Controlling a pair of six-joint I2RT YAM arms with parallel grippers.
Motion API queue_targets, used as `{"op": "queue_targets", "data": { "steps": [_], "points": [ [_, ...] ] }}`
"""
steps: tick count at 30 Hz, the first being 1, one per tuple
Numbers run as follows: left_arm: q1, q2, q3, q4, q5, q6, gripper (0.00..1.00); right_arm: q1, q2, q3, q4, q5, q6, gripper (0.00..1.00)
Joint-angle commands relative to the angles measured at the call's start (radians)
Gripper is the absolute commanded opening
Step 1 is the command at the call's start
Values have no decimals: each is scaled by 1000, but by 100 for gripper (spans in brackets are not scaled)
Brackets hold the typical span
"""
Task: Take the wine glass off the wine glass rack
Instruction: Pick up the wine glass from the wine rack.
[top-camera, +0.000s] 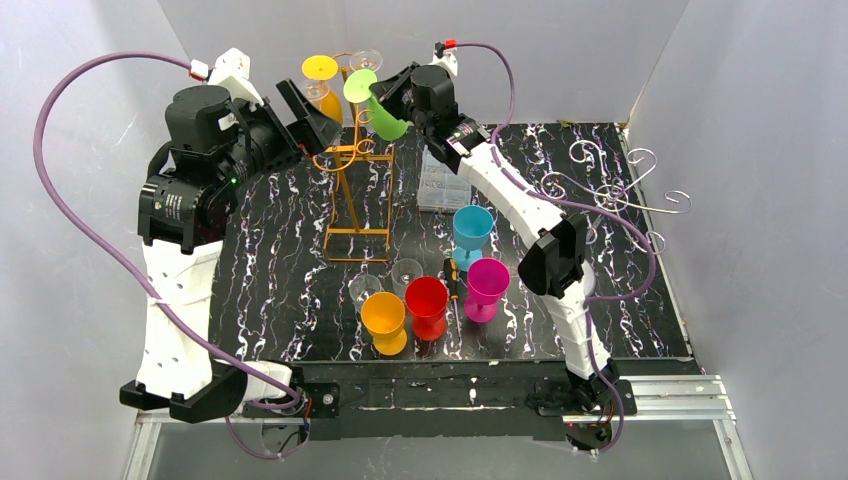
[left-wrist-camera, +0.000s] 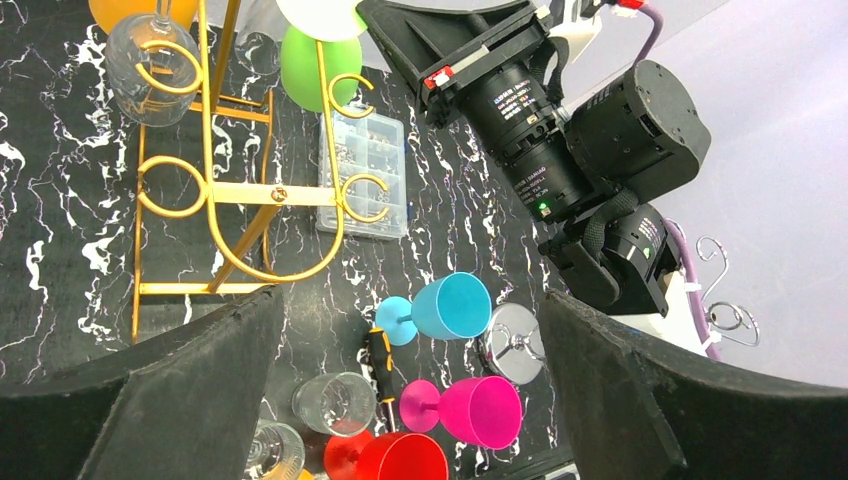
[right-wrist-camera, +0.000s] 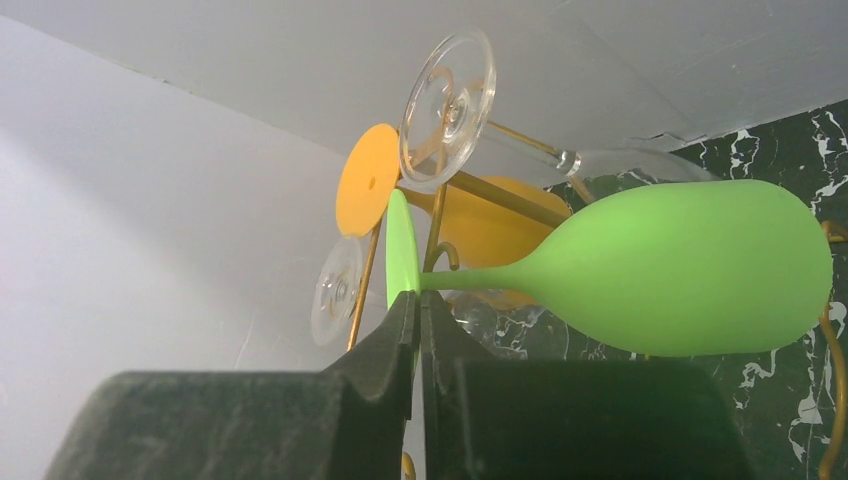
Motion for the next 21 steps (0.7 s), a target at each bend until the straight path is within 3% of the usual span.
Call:
{"op": "queue_targets", "data": {
  "steps": [1, 21],
  "points": [
    [3, -23, -5, 17, 7, 11, 98, -6, -61, 4, 41, 33, 30, 5],
    [4, -23, -17, 30, 20, -10, 98, -19, -165, -121, 103, 54, 202, 1]
  ]
}}
